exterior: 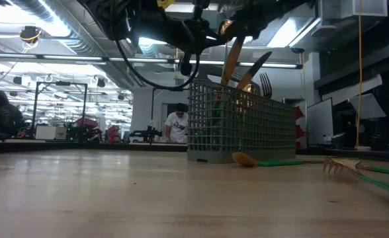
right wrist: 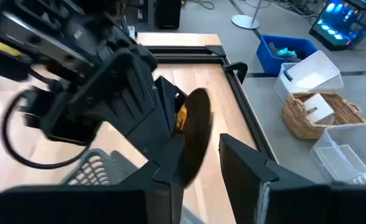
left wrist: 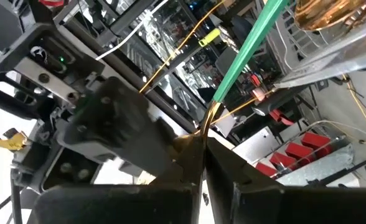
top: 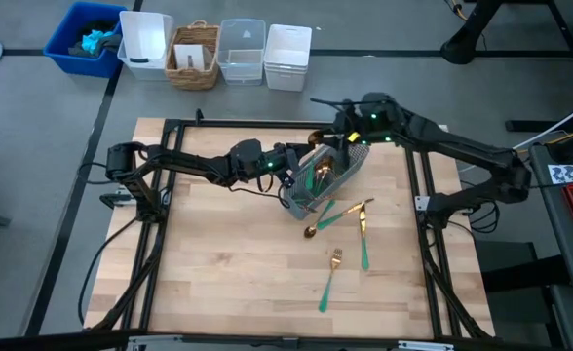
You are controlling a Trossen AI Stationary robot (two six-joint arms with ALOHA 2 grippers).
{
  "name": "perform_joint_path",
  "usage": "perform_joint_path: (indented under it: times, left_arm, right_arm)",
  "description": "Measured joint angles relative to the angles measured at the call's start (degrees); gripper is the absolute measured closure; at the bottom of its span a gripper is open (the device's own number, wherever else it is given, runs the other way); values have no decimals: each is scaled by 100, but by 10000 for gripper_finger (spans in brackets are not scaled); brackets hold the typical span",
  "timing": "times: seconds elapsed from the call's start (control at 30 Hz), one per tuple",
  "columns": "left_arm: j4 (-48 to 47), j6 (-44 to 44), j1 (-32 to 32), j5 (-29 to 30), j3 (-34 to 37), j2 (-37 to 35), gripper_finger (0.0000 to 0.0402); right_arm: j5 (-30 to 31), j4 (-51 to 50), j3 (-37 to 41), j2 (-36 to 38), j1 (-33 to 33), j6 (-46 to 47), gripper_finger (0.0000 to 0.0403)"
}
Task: Sort silverware
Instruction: Put the bottom left spoon into the basket
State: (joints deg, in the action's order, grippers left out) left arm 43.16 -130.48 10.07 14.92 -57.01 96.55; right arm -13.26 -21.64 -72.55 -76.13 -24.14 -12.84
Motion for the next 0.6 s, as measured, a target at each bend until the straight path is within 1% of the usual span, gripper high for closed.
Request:
perform_joint_path:
  times: [0.13,0.27,0.33,0.47,0.53,0.6]
  left_arm:
    - [-1,13,4,4,0,-1,398]
    - [-53,46,4,45,0,7,398]
    - [-59,177,7,66,0,7,398]
    - [-70,598,7,91,0,7,397]
    - [-74,737,7,98,0,7,397]
    - [-74,971,7,107,0,7,397]
  right_arm:
    - [-171,209,0,-266,9,-134,304]
    - [-178,220,0,-359,8,-149,309]
    - [-142,226,0,-362,9,-252,326]
    - [-137,229,0,-313,13,-373,384]
    - [-133,233,-2,-313,15,-398,388]
    - [-106,231,-2,-313,12,-415,377]
